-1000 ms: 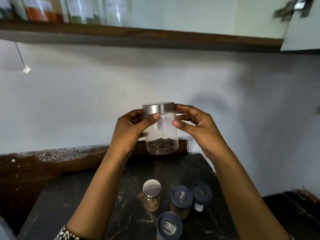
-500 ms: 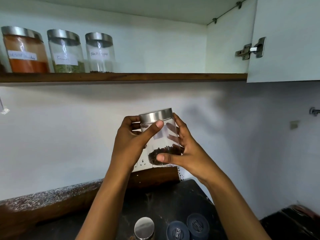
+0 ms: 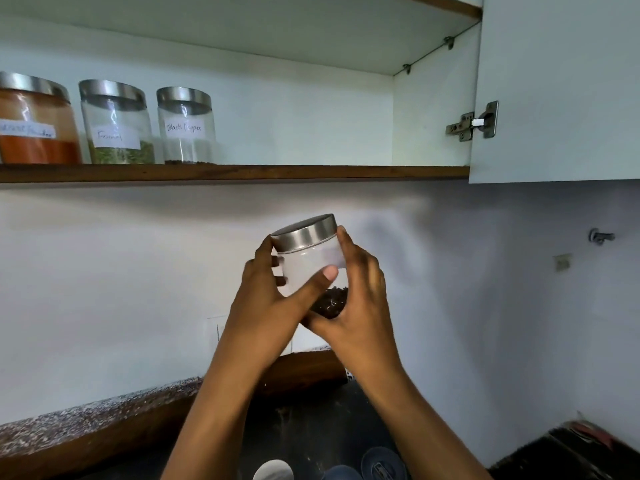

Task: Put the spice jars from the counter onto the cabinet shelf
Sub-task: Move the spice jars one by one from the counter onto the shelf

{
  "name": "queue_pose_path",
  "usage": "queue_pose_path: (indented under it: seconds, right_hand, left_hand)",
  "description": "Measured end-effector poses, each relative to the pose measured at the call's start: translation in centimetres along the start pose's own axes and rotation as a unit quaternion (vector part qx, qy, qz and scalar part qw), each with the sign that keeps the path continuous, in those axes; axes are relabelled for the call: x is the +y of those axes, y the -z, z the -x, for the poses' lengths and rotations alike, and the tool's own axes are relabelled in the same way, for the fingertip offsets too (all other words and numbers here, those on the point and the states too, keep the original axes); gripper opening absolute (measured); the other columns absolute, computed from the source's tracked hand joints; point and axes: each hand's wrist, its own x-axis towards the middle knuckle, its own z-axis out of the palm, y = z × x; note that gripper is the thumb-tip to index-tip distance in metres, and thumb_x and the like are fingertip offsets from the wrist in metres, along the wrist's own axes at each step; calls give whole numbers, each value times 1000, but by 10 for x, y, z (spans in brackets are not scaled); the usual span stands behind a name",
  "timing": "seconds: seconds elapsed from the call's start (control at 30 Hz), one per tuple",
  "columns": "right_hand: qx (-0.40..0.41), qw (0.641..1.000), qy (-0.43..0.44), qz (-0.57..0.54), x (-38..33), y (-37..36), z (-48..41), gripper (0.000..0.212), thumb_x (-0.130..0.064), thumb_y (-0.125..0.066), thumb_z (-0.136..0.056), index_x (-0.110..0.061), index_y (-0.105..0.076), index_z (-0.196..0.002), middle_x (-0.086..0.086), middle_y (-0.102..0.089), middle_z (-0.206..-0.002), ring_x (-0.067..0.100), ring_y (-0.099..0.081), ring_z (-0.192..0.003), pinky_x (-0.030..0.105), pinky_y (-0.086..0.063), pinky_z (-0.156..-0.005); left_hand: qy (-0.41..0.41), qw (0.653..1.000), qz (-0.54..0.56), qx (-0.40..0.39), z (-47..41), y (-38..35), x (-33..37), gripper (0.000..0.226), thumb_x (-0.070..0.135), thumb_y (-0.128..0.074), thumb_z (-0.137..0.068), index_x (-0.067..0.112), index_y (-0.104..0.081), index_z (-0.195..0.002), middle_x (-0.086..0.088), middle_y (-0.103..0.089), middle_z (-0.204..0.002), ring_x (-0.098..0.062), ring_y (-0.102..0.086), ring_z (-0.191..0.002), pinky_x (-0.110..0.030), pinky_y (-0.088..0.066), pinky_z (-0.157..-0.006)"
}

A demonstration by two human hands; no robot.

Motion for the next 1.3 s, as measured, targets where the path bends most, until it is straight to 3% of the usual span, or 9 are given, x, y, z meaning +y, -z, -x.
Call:
queue_pose_path:
  seconds: [0.1,0.27,0.43,0.63,0.77,0.93,1.1,1.2,1.3]
  right_hand:
    - [44,998,14,38,-1,-3,0,97,-61,-62,-65,-42,-7,-143,-1,-34,-142,9,-30,-125,35,-41,-101]
    - [-35,980,-72,-183,4,24,-11,92,-38,-78,-68,-51,-17,-136,-29,-42,-123,-5,-44,-114,0,-44,-79]
    - [-185,906,-163,-344,14,38,-19,76,-40,-75,-65,-45,-39,-132,-11,-52,-134,13,-53,-121,37,-46,-104]
    - [-95,960,-138,-225,8,37,-16,91,-36,-82,-65,-37,-30,-139,-13,-48,-130,7,-54,-112,12,-50,-78]
    - [-81,979,-100,-157,4,38,-13,100,-39,-80,-66,-35,-19,-145,-9,-35,-142,7,-43,-120,8,-43,-81]
    - [-154,932,-156,-289,7,61,-17,87,-49,-74,-65,-43,-32,-140,-14,-48,-137,4,-51,-118,22,-45,-96]
    - [-202,854,-208,-433,12,77,-22,77,-20,-70,-66,-28,-44,-138,-7,-62,-127,12,-58,-118,30,-43,-106]
    - [-203,839,-223,-453,12,80,-25,61,-10,-66,-76,-21,-50,-134,-1,-61,-131,14,-59,-117,30,-45,-104]
    - [-194,854,-201,-438,9,79,-28,33,-7,-63,-80,-22,-63,-109,-7,-73,-105,7,-68,-98,20,-52,-91]
  left_hand:
    - [10,999,40,-10,-7,-3,1,61,46,-74,-69,47,-36,-116,10,-56,-118,-1,-59,-96,-23,-52,-73]
    - [66,988,133,-43,-21,13,-2,80,43,-74,-58,26,-47,-132,-5,-62,-120,-21,-64,-103,-40,-56,-83]
    - [83,971,202,-99,-27,14,1,64,32,-78,-65,23,-56,-125,-4,-70,-112,-22,-67,-103,-39,-57,-80]
    - [39,987,132,-84,-21,-1,9,68,42,-70,-65,31,-52,-129,4,-62,-118,-10,-65,-100,-25,-58,-73]
    - [23,990,113,-82,-21,-3,11,64,40,-71,-67,30,-54,-128,0,-60,-120,-12,-66,-97,-25,-58,-70]
    - [51,976,180,-112,-26,6,11,58,34,-72,-63,24,-61,-119,-5,-65,-116,-18,-66,-103,-28,-58,-71]
    - [75,957,246,-137,-32,9,8,49,25,-70,-70,17,-63,-118,-5,-70,-114,-24,-67,-105,-37,-58,-79]
    - [77,945,285,-141,-34,10,8,50,20,-73,-75,13,-60,-123,-7,-69,-116,-24,-67,-106,-34,-59,-77]
    - [61,946,296,-118,-33,6,12,50,23,-63,-73,14,-62,-122,-5,-71,-113,-21,-66,-105,-28,-57,-73]
